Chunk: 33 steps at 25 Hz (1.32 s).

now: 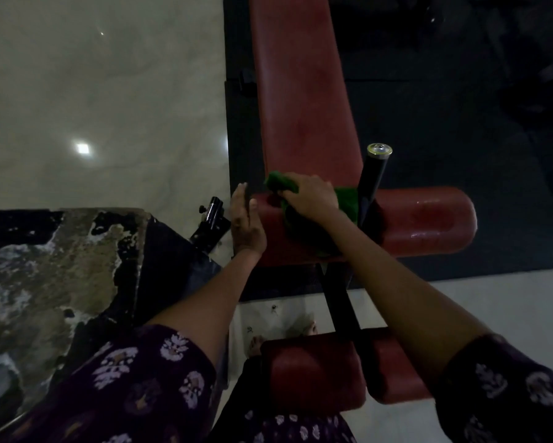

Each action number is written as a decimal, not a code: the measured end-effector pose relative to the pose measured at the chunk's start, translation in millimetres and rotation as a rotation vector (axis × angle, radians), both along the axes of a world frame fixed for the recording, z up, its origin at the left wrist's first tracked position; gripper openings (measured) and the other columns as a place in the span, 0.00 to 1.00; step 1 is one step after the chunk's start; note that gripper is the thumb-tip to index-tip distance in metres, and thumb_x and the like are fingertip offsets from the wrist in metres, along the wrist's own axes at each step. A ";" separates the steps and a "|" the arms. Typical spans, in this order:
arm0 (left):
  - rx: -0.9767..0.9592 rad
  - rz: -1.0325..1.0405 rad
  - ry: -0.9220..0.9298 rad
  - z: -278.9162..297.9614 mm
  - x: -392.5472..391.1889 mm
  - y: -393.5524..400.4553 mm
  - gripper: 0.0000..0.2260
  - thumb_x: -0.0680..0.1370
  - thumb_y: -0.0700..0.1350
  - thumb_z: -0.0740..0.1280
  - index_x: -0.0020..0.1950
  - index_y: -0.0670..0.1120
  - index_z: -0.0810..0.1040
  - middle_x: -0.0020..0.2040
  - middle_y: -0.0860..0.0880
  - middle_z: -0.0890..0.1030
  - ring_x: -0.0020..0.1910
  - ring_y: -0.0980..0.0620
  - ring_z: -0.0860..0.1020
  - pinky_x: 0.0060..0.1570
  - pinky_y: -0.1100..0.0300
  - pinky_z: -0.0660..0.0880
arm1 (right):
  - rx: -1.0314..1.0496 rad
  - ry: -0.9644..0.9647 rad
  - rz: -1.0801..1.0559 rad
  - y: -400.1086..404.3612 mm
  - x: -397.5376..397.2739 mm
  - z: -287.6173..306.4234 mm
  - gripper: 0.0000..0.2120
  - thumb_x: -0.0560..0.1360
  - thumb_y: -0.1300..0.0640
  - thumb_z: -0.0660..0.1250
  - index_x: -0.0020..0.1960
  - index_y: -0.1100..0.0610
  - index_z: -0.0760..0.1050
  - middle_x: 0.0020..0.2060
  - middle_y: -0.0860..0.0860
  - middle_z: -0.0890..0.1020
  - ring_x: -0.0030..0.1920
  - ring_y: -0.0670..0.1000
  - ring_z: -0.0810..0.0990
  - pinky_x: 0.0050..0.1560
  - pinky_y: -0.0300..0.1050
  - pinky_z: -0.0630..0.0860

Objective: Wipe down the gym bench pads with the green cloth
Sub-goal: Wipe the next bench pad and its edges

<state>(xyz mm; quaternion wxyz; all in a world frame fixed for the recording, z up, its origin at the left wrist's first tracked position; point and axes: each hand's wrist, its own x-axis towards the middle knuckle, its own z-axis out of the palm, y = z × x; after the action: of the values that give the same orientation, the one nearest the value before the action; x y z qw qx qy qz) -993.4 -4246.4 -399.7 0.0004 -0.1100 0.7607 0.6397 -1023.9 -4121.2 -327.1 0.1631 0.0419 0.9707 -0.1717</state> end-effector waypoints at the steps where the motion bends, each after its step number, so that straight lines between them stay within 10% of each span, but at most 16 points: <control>1: -0.046 -0.035 0.027 -0.8 0.4 -0.7 0.22 0.79 0.47 0.52 0.67 0.37 0.70 0.70 0.39 0.68 0.70 0.44 0.66 0.68 0.67 0.60 | 0.009 -0.064 -0.091 12.2 -3.8 4.2 0.20 0.78 0.47 0.58 0.70 0.46 0.66 0.63 0.54 0.76 0.63 0.57 0.71 0.63 0.52 0.64; 6: -0.152 -0.144 0.133 -9.0 -0.7 -4.3 0.26 0.78 0.53 0.49 0.59 0.37 0.78 0.65 0.40 0.75 0.67 0.42 0.70 0.69 0.49 0.64 | 0.170 -0.001 -0.313 8.5 6.8 0.0 0.20 0.78 0.48 0.58 0.69 0.47 0.67 0.62 0.54 0.76 0.64 0.59 0.68 0.62 0.53 0.64; 13: -0.127 -0.142 0.118 -10.2 -4.4 -5.2 0.26 0.77 0.53 0.50 0.56 0.34 0.77 0.58 0.36 0.78 0.61 0.39 0.74 0.64 0.43 0.68 | 0.173 0.478 0.184 27.3 98.3 -22.5 0.28 0.68 0.51 0.58 0.68 0.47 0.69 0.61 0.52 0.75 0.57 0.57 0.67 0.55 0.57 0.69; 18: -0.170 -0.184 0.144 -5.0 -1.4 -5.9 0.24 0.75 0.52 0.53 0.57 0.35 0.77 0.59 0.37 0.77 0.60 0.41 0.74 0.64 0.54 0.67 | 0.029 0.437 -0.641 7.3 126.4 -37.1 0.27 0.71 0.60 0.66 0.70 0.52 0.69 0.66 0.58 0.70 0.59 0.64 0.67 0.54 0.60 0.68; 23: -0.276 -0.263 0.164 -3.5 -2.6 -9.8 0.27 0.75 0.55 0.56 0.61 0.35 0.76 0.61 0.36 0.75 0.62 0.40 0.73 0.61 0.63 0.64 | 0.129 0.576 -0.160 -44.4 148.4 -63.4 0.28 0.66 0.56 0.53 0.67 0.48 0.65 0.62 0.56 0.68 0.54 0.60 0.65 0.43 0.57 0.76; 33: -1.117 -0.652 0.273 24.9 -21.4 -10.4 0.25 0.79 0.59 0.54 0.62 0.40 0.71 0.58 0.40 0.74 0.53 0.39 0.75 0.45 0.54 0.67 | -0.255 0.714 -0.916 -81.1 134.9 -77.3 0.29 0.68 0.60 0.65 0.68 0.49 0.66 0.67 0.58 0.65 0.61 0.62 0.63 0.52 0.65 0.72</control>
<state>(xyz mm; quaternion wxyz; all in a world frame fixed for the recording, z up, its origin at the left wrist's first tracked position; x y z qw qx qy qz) -1014.8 -4256.8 -374.8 0.0406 0.2241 0.9658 0.1241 -889.0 -4202.3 -404.3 -0.2606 0.3764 0.8201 -0.3434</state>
